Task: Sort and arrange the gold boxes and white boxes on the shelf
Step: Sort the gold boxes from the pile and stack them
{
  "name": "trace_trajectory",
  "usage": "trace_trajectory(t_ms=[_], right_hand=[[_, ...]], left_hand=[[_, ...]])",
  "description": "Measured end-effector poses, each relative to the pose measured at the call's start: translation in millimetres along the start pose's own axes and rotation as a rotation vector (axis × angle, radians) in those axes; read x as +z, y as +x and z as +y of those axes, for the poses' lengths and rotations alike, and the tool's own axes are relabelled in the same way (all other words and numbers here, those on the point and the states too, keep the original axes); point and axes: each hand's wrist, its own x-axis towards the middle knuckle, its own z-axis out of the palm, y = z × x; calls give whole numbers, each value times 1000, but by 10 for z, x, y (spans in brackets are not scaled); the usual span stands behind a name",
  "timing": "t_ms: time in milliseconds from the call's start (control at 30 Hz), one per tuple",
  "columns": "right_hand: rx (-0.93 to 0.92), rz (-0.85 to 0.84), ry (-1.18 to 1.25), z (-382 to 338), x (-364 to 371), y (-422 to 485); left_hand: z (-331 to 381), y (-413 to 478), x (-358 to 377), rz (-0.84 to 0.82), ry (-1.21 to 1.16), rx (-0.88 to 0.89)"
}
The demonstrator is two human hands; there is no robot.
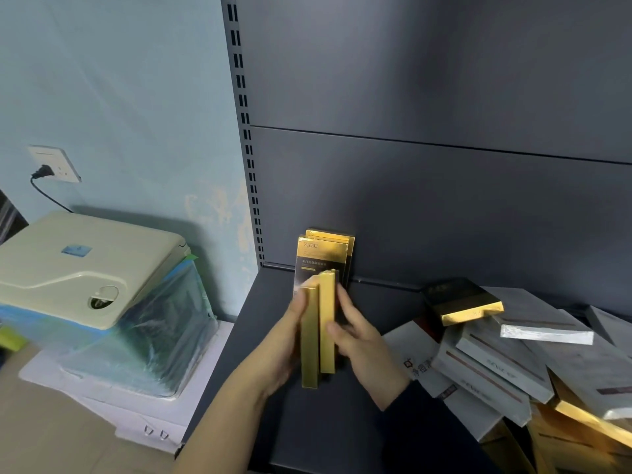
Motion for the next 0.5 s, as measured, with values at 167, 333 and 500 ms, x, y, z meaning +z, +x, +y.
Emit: trace_trajectory(t_ms=[167, 333, 500], right_hand=[[15, -97, -80, 86, -183, -29], [46, 76, -164, 148, -191, -22], [41, 237, -157, 179, -213, -27]], left_hand=[[43, -136, -114, -107, -236, -94], [-41, -80, -154, 30, -289, -154], [-110, -57, -178, 149, -249, -107]])
